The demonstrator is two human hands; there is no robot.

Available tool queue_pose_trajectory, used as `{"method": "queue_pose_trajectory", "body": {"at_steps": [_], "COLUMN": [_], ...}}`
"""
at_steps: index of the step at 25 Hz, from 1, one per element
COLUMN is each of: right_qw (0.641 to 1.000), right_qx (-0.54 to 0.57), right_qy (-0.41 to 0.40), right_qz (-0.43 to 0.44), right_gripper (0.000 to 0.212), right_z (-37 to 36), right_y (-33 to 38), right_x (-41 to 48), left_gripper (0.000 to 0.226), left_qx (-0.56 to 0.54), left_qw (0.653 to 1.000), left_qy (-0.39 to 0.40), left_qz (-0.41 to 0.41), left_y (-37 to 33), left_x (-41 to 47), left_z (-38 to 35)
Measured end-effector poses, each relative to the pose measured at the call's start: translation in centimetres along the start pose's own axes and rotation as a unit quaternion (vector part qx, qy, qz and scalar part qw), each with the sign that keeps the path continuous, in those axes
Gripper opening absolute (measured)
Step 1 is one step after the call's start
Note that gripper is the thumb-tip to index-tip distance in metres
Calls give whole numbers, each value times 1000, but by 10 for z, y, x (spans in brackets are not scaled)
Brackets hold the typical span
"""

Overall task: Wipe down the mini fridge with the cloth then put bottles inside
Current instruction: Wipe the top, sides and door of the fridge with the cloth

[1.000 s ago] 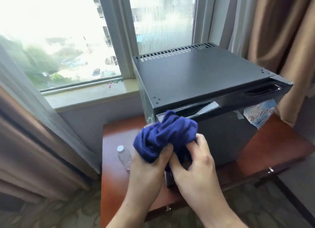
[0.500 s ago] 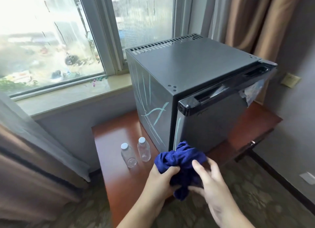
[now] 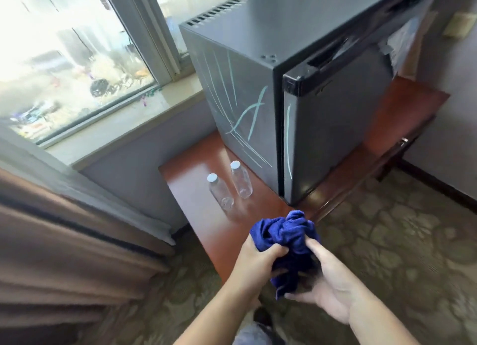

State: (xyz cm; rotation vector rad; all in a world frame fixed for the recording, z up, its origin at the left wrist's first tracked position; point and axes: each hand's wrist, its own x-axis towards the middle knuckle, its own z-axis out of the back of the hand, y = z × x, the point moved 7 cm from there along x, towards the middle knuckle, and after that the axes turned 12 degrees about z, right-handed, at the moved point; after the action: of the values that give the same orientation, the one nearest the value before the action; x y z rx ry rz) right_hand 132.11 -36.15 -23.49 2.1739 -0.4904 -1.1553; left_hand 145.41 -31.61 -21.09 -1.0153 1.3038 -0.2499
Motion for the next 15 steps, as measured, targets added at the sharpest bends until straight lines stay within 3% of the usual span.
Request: {"method": "queue_pose_trajectory", "body": {"at_steps": [4,8,12,15], "right_qw": [990,954,942,928], "right_qx": [107,230,235,253], "right_qy": [-46,-128,-152,-174], "right_qz": [78,144,183,211], "right_gripper": [38,43,45,43], "right_z": [-40,-87,-126,-128], "right_y": [-9,-12,-9,-3], "right_x": [15,43,57,58], "left_gripper": [33,31,26,42], "left_qx": [121,252,320,350], "left_qw": [988,936,904,906], "left_qy": [69,129,220,183], "left_qz": [-69,-208,-177,-150], "left_y": [-18,-73,-105,-131], "left_x": [1,7,18,54], "left_z": [34,79,122,146]}}
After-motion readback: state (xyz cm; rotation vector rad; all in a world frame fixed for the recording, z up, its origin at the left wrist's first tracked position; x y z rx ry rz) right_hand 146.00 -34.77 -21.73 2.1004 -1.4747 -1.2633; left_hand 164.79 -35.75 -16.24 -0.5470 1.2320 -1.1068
